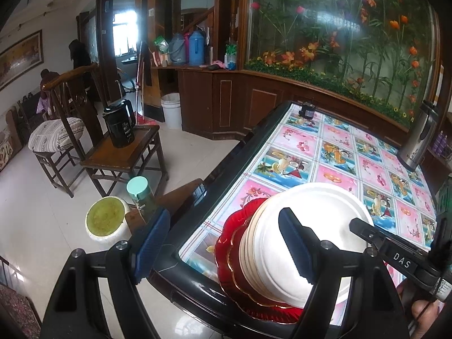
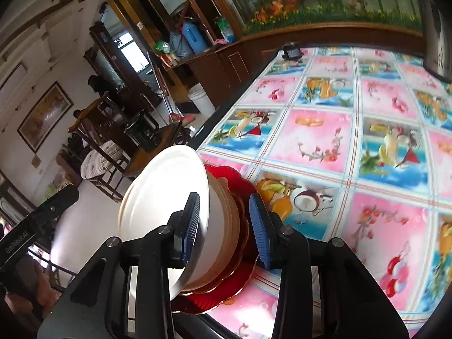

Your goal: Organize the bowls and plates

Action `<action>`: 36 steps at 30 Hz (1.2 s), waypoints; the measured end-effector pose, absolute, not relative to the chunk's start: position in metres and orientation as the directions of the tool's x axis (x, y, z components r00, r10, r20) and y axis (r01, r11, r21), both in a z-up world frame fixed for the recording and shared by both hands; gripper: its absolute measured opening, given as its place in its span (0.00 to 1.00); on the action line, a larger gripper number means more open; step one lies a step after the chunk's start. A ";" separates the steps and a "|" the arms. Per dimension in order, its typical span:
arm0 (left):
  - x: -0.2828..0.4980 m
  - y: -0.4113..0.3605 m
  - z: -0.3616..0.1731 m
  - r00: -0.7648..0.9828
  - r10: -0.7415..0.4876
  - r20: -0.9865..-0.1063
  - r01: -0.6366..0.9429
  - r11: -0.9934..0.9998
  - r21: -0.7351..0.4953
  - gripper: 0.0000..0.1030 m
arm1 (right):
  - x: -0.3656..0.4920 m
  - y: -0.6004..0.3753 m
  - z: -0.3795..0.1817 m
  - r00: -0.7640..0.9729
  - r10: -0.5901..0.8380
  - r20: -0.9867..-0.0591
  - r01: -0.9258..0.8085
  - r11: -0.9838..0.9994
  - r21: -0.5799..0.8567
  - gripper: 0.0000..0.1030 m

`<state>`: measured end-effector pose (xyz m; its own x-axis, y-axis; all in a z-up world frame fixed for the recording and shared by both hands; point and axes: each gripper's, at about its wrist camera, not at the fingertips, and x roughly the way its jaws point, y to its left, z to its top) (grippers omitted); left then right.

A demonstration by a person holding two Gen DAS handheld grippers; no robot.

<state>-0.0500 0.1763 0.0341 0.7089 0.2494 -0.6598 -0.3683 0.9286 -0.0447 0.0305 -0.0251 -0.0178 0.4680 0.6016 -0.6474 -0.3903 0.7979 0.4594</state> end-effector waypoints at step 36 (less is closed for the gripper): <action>-0.047 0.140 0.027 0.706 0.169 -0.688 -0.283 0.958 -0.055 0.77 | -0.013 -0.071 0.020 0.536 0.653 -0.535 -0.485 0.757 0.437 0.36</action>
<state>-0.0471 0.1400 0.0270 0.7060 0.1689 -0.6878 -0.2829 0.9575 -0.0552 -0.0128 -0.0711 0.0198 0.5364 0.6530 -0.5347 -0.4855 0.7570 0.4374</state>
